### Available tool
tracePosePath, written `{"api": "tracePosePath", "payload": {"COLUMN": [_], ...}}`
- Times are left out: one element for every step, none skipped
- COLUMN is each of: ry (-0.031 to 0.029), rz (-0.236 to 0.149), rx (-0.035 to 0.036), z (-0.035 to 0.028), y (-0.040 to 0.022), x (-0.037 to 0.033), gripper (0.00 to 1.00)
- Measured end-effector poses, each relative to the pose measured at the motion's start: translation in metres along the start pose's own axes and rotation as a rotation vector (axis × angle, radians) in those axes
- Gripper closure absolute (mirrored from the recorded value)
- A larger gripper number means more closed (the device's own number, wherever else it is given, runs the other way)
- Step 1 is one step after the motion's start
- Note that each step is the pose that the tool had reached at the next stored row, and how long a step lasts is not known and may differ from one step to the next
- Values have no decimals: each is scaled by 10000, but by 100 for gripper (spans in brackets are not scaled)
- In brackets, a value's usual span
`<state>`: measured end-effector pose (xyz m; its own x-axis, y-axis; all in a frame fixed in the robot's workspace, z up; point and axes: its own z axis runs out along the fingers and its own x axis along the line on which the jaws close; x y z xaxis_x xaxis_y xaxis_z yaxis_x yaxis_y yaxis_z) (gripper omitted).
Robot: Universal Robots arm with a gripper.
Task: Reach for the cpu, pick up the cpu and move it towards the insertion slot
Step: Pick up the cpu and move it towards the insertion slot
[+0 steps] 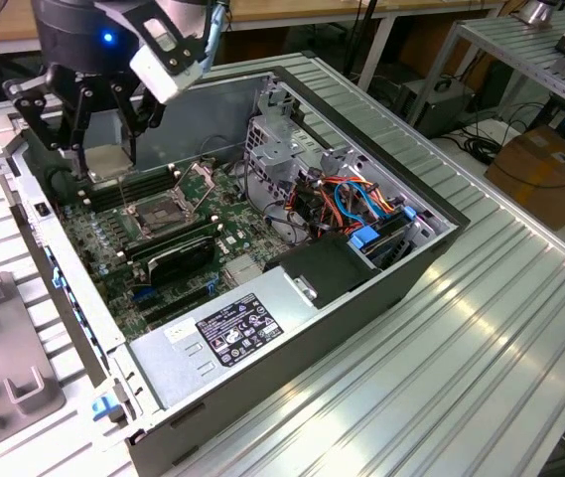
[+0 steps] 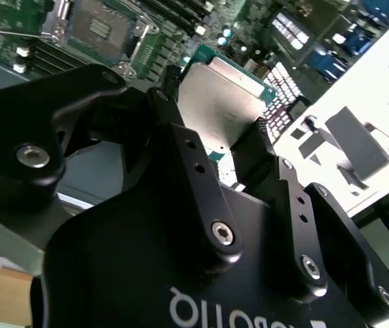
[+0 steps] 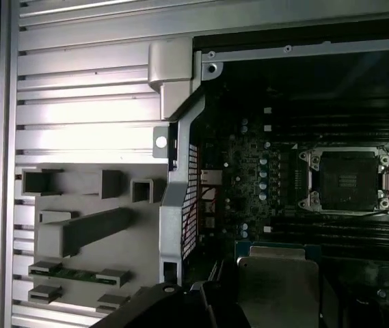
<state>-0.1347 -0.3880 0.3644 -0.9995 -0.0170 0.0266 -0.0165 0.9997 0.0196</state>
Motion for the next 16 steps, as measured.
{"api": "tracePosePath", "payload": {"ry": [2,4,6,11,14,20,26,30,34,37,36,37,43,49,50,51], "rz": [0,-2,0,-1,-1,0,0,-1,-1,-1,-1,-1,0,0,0,0], "rx": [2,1,-1,1,1,0,2,0,0,1,0,0,-1,0,0,-1], "z": [4,15,31,39,48,69,81,90,98,99,99,99,99,99,99,99], "y": [14,34,59,74,91,130,153,168,183,187,186,186,187,187,187,187], "x": [-43,-115,-193,-237,-281,-374,-433,-478,-526,-540,-539,-539,-540,-540,-540,-540], "gripper": [45,45,45,45,45,45,45,45,45,45,45,45,45,45,45,45]}}
